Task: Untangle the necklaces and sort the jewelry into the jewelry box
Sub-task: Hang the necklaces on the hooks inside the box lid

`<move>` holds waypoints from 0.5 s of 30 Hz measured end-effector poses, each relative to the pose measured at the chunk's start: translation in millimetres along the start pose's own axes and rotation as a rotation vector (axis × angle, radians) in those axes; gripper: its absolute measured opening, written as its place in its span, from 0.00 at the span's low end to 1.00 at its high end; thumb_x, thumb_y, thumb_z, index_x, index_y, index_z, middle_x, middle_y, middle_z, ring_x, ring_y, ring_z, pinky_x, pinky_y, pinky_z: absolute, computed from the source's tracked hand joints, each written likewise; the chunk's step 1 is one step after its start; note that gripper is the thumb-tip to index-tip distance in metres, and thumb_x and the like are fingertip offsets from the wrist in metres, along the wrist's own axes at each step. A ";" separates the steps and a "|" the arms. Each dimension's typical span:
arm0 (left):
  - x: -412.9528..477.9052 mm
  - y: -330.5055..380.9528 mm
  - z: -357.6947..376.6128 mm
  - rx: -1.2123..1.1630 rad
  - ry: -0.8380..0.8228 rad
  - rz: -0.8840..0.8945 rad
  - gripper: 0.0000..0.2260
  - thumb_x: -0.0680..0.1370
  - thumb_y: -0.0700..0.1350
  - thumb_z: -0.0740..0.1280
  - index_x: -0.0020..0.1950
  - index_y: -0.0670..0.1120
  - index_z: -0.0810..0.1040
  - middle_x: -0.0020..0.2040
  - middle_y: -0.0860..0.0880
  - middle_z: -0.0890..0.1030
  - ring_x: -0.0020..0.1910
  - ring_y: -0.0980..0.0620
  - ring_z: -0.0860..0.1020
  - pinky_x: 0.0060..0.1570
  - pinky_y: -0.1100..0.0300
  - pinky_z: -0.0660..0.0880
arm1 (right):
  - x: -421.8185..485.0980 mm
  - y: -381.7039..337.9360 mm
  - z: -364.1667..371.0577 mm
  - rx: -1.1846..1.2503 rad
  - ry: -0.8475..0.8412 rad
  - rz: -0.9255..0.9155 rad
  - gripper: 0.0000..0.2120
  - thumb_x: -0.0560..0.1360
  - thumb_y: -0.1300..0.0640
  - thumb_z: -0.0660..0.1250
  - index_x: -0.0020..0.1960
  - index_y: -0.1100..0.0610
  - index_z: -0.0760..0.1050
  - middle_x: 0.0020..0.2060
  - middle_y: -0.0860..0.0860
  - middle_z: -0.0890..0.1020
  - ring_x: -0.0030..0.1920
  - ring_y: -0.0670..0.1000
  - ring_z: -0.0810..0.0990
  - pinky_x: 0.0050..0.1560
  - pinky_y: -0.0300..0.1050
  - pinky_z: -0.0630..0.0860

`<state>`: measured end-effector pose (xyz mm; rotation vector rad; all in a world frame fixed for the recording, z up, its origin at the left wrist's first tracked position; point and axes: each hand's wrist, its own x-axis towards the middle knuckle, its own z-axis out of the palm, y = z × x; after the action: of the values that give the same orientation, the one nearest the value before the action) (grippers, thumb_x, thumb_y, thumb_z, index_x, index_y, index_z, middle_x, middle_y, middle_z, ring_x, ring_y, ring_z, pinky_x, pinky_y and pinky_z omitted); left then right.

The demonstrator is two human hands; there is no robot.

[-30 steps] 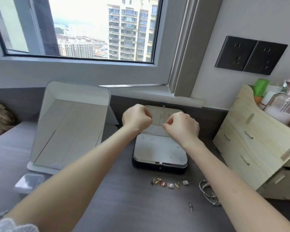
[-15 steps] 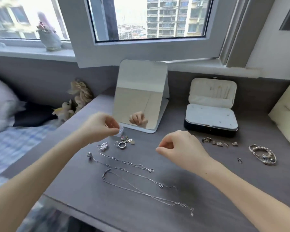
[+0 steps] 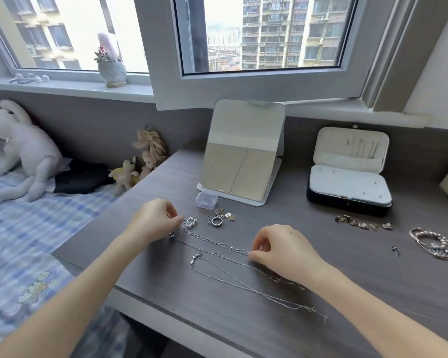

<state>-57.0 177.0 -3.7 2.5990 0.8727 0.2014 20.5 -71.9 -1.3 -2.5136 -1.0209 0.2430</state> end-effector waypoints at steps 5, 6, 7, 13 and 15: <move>2.6 7.7 0.7 -0.032 -0.023 0.069 0.05 0.72 0.48 0.70 0.42 0.49 0.76 0.36 0.54 0.76 0.40 0.51 0.76 0.38 0.61 0.69 | -1.3 0.5 0.6 0.003 -0.018 0.010 0.06 0.73 0.49 0.68 0.46 0.51 0.77 0.39 0.42 0.73 0.47 0.46 0.73 0.45 0.40 0.68; 2.7 9.5 1.4 -0.044 -0.044 0.081 0.06 0.72 0.49 0.71 0.44 0.49 0.76 0.37 0.53 0.76 0.39 0.52 0.75 0.38 0.61 0.69 | -1.9 -0.1 0.2 -0.001 -0.022 0.010 0.05 0.74 0.50 0.67 0.45 0.51 0.77 0.40 0.43 0.73 0.47 0.47 0.74 0.46 0.40 0.69; 2.9 11.6 2.4 -0.053 -0.064 0.089 0.08 0.71 0.50 0.71 0.45 0.49 0.76 0.37 0.53 0.75 0.37 0.53 0.75 0.36 0.61 0.69 | -2.5 -0.7 -0.2 -0.005 -0.029 0.011 0.04 0.74 0.50 0.67 0.44 0.51 0.76 0.41 0.44 0.74 0.49 0.48 0.75 0.47 0.41 0.70; 8.9 19.4 12.5 0.093 -0.053 0.144 0.09 0.74 0.48 0.68 0.48 0.43 0.76 0.47 0.46 0.80 0.47 0.47 0.76 0.43 0.59 0.70 | -3.4 -1.7 0.6 -0.017 -0.062 0.013 0.05 0.77 0.52 0.64 0.44 0.52 0.74 0.49 0.48 0.79 0.54 0.50 0.74 0.51 0.41 0.68; 11.3 21.7 12.2 0.159 -0.048 0.152 0.08 0.76 0.46 0.65 0.46 0.40 0.77 0.49 0.43 0.81 0.50 0.44 0.76 0.47 0.58 0.70 | -3.7 0.7 -0.6 0.040 -0.047 0.024 0.05 0.78 0.53 0.63 0.44 0.53 0.73 0.47 0.48 0.79 0.52 0.50 0.75 0.51 0.42 0.69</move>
<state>-33.0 164.2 -5.9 2.8081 0.7009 0.1146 18.5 -75.1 -1.1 -2.4964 -0.9952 0.3276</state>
